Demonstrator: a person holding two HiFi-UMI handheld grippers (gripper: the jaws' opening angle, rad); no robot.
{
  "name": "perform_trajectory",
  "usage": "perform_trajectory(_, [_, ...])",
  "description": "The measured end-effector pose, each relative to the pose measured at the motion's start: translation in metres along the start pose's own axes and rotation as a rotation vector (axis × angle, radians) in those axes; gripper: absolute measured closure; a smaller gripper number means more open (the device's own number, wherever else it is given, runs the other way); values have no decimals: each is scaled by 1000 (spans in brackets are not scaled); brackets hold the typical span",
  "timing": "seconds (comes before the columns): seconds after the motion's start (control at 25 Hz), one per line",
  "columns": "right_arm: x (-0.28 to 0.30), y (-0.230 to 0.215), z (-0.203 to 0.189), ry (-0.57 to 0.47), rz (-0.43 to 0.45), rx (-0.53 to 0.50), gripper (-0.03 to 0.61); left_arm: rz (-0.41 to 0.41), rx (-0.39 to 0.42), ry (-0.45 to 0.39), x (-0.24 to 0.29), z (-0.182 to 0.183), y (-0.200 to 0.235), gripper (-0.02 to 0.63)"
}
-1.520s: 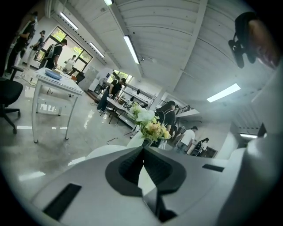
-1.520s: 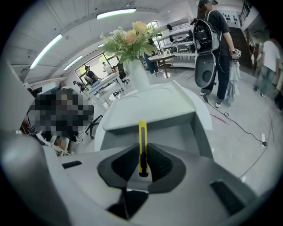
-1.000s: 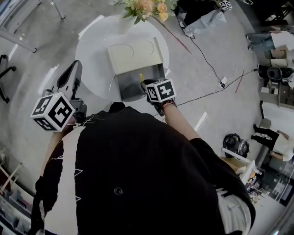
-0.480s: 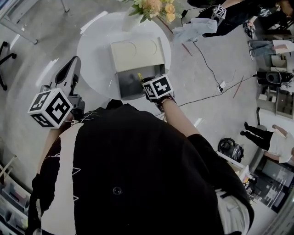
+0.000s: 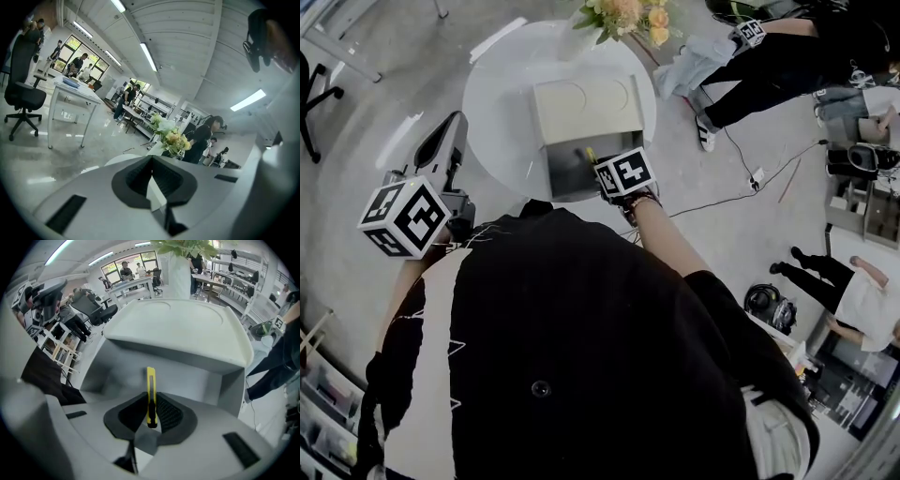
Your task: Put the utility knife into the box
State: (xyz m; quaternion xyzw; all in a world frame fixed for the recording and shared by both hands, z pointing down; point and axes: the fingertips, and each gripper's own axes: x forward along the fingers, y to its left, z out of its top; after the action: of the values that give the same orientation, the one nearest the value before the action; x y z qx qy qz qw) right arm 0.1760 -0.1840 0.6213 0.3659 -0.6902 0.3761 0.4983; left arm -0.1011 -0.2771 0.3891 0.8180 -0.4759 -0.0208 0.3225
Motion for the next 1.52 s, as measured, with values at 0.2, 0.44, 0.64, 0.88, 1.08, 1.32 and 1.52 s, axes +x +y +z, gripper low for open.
perform_trajectory(0.2, [3, 0, -2, 38, -12, -4, 515, 4, -1, -4, -2, 0, 2, 601])
perform_trajectory(0.44, [5, -2, -3, 65, -27, -14, 515, 13, -6, -10, -4, 0, 4, 601])
perform_trajectory(0.64, [5, -2, -6, 95, -45, -18, 515, 14, -11, -10, -7, -2, 3, 601])
perform_trajectory(0.88, [6, -3, -7, 125, -52, -20, 515, 21, -17, -12, -8, -1, 6, 601])
perform_trajectory(1.08, [10, -5, -6, 133, -52, -12, 515, 23, -18, -13, -6, -2, 8, 601])
perform_trajectory(1.32, [10, -5, -8, 143, -58, -8, 515, 25, -14, -15, -8, -2, 5, 601])
perform_trajectory(1.52, [12, -6, -9, 158, -69, -4, 515, 28, -13, -13, -9, -3, 6, 601])
